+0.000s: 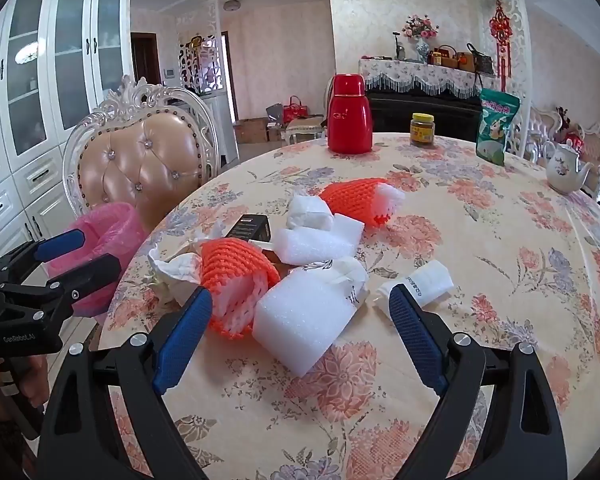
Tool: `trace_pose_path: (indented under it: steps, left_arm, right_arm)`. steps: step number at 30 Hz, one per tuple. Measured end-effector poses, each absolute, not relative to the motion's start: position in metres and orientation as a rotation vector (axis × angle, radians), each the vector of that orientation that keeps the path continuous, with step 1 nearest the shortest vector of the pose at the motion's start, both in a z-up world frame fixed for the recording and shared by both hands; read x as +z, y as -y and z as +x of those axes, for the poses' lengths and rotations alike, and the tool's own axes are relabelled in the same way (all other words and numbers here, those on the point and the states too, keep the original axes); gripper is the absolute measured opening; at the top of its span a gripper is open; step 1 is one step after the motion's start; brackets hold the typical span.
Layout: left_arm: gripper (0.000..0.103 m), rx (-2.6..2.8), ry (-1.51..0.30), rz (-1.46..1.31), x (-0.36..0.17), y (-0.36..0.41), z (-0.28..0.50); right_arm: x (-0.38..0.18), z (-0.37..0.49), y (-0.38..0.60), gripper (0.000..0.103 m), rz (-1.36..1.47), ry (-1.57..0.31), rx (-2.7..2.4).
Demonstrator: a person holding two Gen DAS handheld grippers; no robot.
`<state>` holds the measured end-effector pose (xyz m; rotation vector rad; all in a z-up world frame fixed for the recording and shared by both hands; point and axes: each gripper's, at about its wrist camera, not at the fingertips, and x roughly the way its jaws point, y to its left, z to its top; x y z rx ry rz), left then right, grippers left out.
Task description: Collect trash
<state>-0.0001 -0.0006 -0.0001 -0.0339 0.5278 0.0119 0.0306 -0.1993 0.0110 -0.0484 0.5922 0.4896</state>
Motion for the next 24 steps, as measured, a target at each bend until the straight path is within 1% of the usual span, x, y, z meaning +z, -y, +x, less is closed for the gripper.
trace_pose_path:
  steps: [24]
  left_arm:
    - [0.098, 0.014, -0.531, -0.051, -0.0009, -0.0018, 0.0013]
  right_arm:
    - [0.0103, 0.0311, 0.2013, 0.084, -0.057, -0.600, 0.484]
